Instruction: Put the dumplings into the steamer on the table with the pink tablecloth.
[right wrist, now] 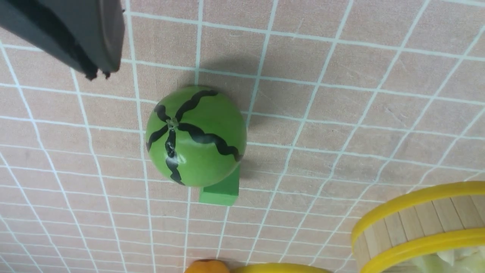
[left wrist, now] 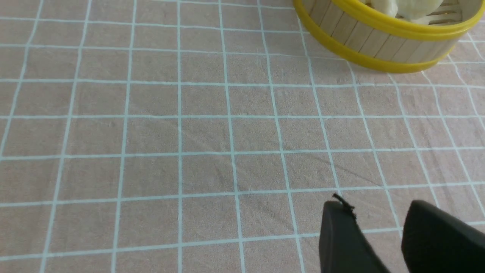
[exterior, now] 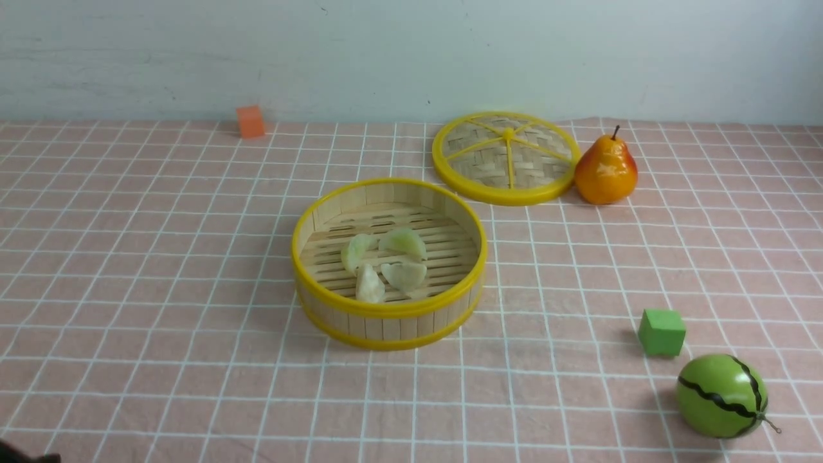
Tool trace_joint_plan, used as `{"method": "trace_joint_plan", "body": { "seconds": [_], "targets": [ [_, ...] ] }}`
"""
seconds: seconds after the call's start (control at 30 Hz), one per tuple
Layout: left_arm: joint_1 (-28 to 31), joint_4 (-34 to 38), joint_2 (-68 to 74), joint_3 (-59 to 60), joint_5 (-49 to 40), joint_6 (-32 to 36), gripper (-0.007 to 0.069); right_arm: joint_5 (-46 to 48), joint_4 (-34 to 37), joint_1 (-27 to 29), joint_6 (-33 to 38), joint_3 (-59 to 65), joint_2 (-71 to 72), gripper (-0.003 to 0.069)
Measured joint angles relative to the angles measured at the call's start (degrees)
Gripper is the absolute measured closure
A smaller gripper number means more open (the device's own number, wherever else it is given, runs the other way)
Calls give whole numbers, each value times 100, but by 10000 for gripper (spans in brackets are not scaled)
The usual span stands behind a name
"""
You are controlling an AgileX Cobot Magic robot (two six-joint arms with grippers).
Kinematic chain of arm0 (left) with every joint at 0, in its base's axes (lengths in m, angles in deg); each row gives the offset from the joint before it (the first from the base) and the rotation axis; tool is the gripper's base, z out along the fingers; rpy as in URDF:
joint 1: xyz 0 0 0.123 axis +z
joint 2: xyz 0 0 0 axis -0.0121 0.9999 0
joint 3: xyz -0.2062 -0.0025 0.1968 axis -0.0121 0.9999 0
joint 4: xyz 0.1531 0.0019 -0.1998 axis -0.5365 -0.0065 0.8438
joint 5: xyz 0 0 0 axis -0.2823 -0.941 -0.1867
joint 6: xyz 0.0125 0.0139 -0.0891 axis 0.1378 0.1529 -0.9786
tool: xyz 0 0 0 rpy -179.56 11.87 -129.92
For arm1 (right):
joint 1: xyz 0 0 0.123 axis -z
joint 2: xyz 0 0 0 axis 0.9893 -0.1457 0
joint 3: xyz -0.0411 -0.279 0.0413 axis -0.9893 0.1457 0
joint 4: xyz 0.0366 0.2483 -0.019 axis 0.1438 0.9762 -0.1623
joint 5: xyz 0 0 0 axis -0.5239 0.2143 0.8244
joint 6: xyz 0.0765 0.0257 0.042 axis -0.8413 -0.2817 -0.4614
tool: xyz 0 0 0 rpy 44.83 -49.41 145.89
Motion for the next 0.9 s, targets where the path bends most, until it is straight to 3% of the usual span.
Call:
{"method": "trace_joint_plan", "body": {
  "seconds": [0.23, 0.4, 0.47, 0.9],
  "targets": [
    [1059, 337, -1802, 1482, 1194, 137, 413, 12, 0, 1, 0, -2, 0, 643],
    [1751, 873, -2009, 2118, 1616, 896, 530, 18, 19, 1, 0, -2, 7, 638],
    [1931, 1053, -2009, 2172, 1480, 1364, 636, 18, 19, 1, 0, -2, 7, 637],
    [1959, 1100, -2009, 2179, 1437, 1634, 638, 18, 14, 1, 0, -2, 7, 616]
  ]
}}
